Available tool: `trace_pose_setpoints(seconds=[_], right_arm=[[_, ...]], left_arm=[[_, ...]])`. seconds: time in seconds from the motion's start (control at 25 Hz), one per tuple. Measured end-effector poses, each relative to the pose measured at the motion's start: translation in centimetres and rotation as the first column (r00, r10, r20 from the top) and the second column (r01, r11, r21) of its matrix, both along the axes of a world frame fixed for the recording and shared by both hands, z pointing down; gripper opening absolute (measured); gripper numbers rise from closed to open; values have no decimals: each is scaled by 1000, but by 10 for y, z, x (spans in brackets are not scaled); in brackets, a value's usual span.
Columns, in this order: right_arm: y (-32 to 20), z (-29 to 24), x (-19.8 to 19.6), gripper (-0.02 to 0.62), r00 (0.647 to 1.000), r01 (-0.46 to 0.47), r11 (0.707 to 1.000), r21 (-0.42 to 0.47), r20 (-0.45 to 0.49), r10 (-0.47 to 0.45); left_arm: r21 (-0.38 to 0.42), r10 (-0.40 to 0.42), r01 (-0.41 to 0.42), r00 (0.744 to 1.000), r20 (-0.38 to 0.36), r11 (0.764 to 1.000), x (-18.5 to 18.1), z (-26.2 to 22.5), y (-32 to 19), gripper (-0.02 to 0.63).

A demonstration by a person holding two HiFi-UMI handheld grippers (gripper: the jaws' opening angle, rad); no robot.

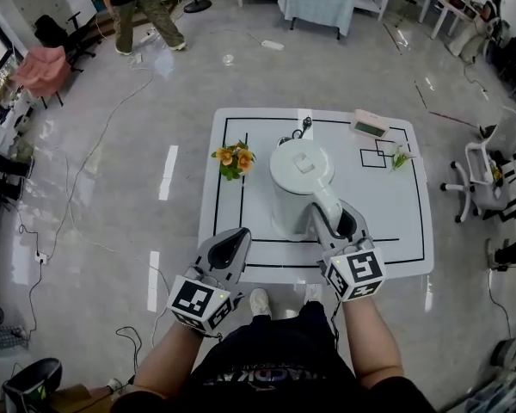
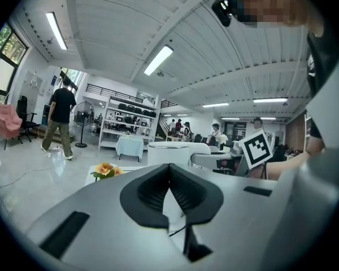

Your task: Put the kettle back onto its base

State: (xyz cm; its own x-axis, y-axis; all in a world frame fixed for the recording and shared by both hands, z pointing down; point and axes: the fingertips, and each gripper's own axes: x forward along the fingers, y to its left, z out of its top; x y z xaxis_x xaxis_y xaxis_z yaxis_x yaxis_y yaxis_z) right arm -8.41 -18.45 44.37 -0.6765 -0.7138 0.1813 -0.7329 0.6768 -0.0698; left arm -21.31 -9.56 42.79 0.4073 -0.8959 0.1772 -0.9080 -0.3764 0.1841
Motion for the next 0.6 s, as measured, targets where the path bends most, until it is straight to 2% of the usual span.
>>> trace_pose_setpoints(seconds=[0.6], right_arm=[[22,5,2,126,999,-18,998,68,40,15]], left_arm=[[-26,46,-47,999,-15,999,-1,19,12,5]])
